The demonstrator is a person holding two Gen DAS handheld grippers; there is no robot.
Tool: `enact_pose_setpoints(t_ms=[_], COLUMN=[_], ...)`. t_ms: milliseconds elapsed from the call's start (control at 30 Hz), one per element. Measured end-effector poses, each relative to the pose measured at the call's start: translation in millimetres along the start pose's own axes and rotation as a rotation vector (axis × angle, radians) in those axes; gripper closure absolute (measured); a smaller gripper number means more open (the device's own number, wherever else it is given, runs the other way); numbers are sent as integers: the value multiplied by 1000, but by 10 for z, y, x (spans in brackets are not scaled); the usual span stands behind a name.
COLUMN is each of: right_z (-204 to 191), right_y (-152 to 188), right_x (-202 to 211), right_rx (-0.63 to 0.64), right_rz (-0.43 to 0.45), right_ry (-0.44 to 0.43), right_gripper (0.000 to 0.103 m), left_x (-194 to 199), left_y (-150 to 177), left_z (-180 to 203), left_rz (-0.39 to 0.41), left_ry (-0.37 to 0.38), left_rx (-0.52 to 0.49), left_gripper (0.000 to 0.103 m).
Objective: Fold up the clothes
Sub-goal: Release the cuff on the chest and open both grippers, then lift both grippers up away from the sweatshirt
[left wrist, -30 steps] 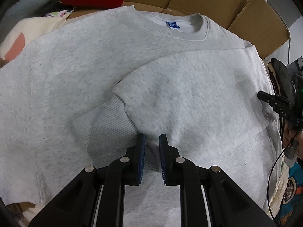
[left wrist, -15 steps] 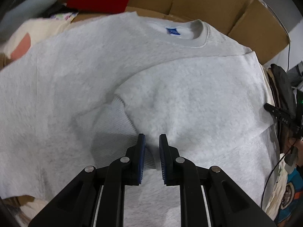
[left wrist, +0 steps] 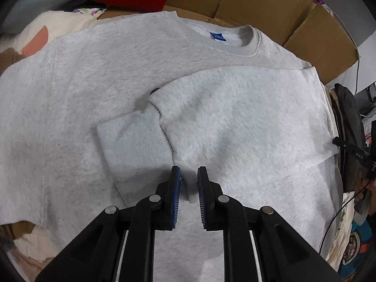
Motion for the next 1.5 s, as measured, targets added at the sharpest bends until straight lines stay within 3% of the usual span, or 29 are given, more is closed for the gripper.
enact_pose_setpoints(t_ms=[233, 467, 600, 700, 833, 967, 1033, 1100, 1300, 1367, 1500], right_z=[-61, -127, -198, -270, -339, -367, -363, -369, -491, -543, -597], right_y=[159, 309, 265, 207, 203, 205, 229, 242, 187, 172, 167], right_x=[151, -101, -27, 150, 362, 564, 720, 891, 1497, 1770, 2219], right_rx=[-46, -28, -17, -27, -25, -45, -53, -62, -37, -26, -20], right_rz=[35, -26, -53, -57, -63, -73, -76, -86, -82, -66, -52], right_ry=[-56, 8, 54, 36, 18, 15, 15, 10, 16, 3, -4], right_gripper=[102, 103, 103, 100, 91, 67, 66, 65, 56, 47, 45], left_x=[-192, -115, 49, 183, 449, 725, 891, 1051, 1604, 1806, 2201], left_y=[18, -11, 7, 15, 34, 74, 96, 100, 142, 184, 231], left_z=[-27, -27, -114, -185, -267, -323, -357, -365, -366, -374, -368], left_rz=[-34, -25, -17, -23, -12, -31, -36, -27, -17, -11, -1], left_ry=[-7, -5, 18, 35, 44, 32, 21, 11, 9, 1, -14], left_rx=[-1, 34, 87, 141, 182, 173, 167, 174, 192, 193, 194], left_gripper=[89, 89, 89, 89, 89, 89, 81, 41, 41, 41, 41])
Point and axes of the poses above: each gripper's, at about its wrist camera, not at the fingertips, and x roughly against the way its jaws point, z to its right, y to its underside, the point moved 4 cm from there along -x, roughly the way its jaws point, and after that the axes turned 5 degrees about -z, right-handed, at the moved point
